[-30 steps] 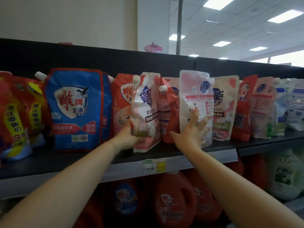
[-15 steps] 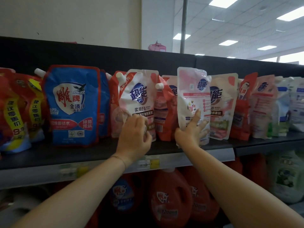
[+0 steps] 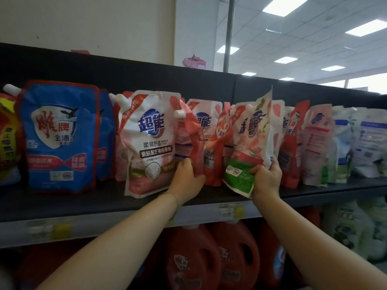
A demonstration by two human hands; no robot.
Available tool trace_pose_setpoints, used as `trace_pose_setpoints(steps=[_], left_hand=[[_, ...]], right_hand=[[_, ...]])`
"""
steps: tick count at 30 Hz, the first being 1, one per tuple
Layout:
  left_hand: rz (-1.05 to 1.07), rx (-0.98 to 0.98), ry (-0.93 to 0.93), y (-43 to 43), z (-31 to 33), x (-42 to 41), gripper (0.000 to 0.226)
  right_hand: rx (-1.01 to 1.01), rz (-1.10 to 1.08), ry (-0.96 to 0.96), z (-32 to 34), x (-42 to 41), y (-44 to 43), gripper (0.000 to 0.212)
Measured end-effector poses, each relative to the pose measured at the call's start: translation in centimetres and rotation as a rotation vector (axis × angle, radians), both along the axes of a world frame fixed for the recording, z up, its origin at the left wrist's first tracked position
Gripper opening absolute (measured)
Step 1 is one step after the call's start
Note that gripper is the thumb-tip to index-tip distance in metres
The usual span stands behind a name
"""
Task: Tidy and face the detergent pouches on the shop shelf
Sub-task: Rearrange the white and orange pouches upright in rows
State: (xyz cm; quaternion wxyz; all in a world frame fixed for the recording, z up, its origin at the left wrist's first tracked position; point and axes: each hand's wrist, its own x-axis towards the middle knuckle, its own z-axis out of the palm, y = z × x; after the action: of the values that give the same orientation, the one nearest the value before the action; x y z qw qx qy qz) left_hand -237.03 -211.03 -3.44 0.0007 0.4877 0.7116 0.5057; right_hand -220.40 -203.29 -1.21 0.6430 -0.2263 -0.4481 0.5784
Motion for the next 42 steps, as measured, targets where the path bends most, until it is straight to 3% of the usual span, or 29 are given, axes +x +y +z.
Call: trace_pose_setpoints(steps=[4, 7, 11, 16, 18, 19, 22, 24, 26, 28, 32, 38, 42], left_hand=[[-0.049, 0.082, -0.032, 1.3, 0.5, 1.4, 0.013], [-0.127, 0.124, -0.107, 1.8, 1.1, 2.5, 0.019], [-0.247, 0.087, -0.342, 2.2, 2.1, 3.4, 0.045], [-0.489, 0.240, -0.667, 1.2, 3.9, 4.4, 0.033], [-0.582, 0.267, -0.786, 0.3, 4.0, 4.0, 0.057], [-0.600, 0.271, -0.805, -0.3, 4.0, 3.9, 0.056], [-0.666, 0.292, -0.817, -2.1, 3.7, 3.0, 0.023], [-0.642, 0.314, -0.816, -3.8, 3.6, 2.4, 0.026], [-0.571, 0.365, -0.800, -5.4, 3.5, 1.5, 0.056], [-0.455, 0.445, -0.793, -6.9, 3.3, 0.6, 0.069], [-0.176, 0.555, -0.735, -10.9, 3.0, -1.5, 0.059], [0.143, 0.642, -0.426, -16.2, 3.0, -5.5, 0.021], [0.315, 0.556, -0.283, -18.6, 2.3, -9.2, 0.028]], right_hand=[[0.035, 0.059, 0.034, -0.2, 1.0, -0.4, 0.052], [0.126, 0.044, 0.018, -0.3, 1.1, -1.3, 0.057], [0.259, 0.065, 0.027, 0.4, 1.5, -3.3, 0.056], [0.239, 0.223, 0.100, 1.2, 2.5, -4.6, 0.052], [0.195, 0.321, 0.121, 1.5, 3.0, -4.8, 0.051], [0.183, 0.384, 0.124, 1.7, 3.1, -4.9, 0.052], [0.176, 0.567, 0.115, 2.2, 3.1, -5.2, 0.052], [0.188, 0.671, 0.113, 2.3, 2.3, -5.3, 0.050], [0.185, 0.762, 0.098, 2.3, 0.8, -5.5, 0.045], [0.163, 0.854, 0.074, 2.2, -1.2, -6.3, 0.051], [0.325, 0.863, -0.040, 2.1, -5.0, -8.6, 0.063], [0.628, 0.678, -0.394, 2.0, -10.4, -12.1, 0.029], [0.675, 0.443, -0.487, 0.9, -15.2, -14.0, 0.032]])
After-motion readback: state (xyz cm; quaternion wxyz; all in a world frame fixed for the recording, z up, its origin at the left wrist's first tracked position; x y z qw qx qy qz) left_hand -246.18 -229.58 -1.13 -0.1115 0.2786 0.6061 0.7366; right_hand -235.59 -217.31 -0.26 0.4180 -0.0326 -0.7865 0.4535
